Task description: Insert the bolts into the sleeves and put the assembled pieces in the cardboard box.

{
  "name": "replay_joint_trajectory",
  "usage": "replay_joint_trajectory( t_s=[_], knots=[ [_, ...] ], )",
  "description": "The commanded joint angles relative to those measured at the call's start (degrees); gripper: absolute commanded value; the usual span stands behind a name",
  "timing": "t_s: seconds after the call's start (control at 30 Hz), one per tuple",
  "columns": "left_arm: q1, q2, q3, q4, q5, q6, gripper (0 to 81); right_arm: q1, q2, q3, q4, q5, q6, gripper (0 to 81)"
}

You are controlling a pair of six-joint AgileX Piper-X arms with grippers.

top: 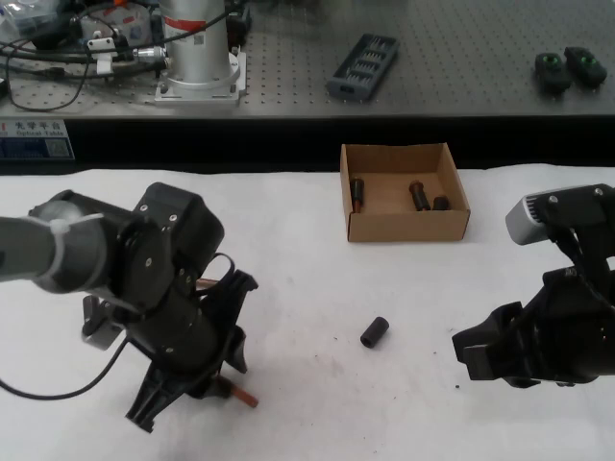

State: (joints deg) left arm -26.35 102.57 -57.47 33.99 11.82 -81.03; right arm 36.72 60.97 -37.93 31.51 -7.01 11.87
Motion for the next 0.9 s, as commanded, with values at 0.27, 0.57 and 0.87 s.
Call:
replay_joint_trajectory(
  t_s=[0.27,0.57,0.87],
  knots=[
    [-0.1,2.1,-2.5,2.0,0.4,0.4,0.7,-0.3,0.0,-0.1,0.7,-0.4,0.1,31.3],
    [1.1,-1.3,-2.5,-0.1,2.6,23.1,0.7,-0.9,0.0,-0.1,-1.5,-0.4,9.8,31.3],
    [7.5,-10.5,-1.0,-13.8,14.7,41.1,0.7,-0.9,3.5,-0.1,-7.0,-0.4,20.9,31.4]
  ],
)
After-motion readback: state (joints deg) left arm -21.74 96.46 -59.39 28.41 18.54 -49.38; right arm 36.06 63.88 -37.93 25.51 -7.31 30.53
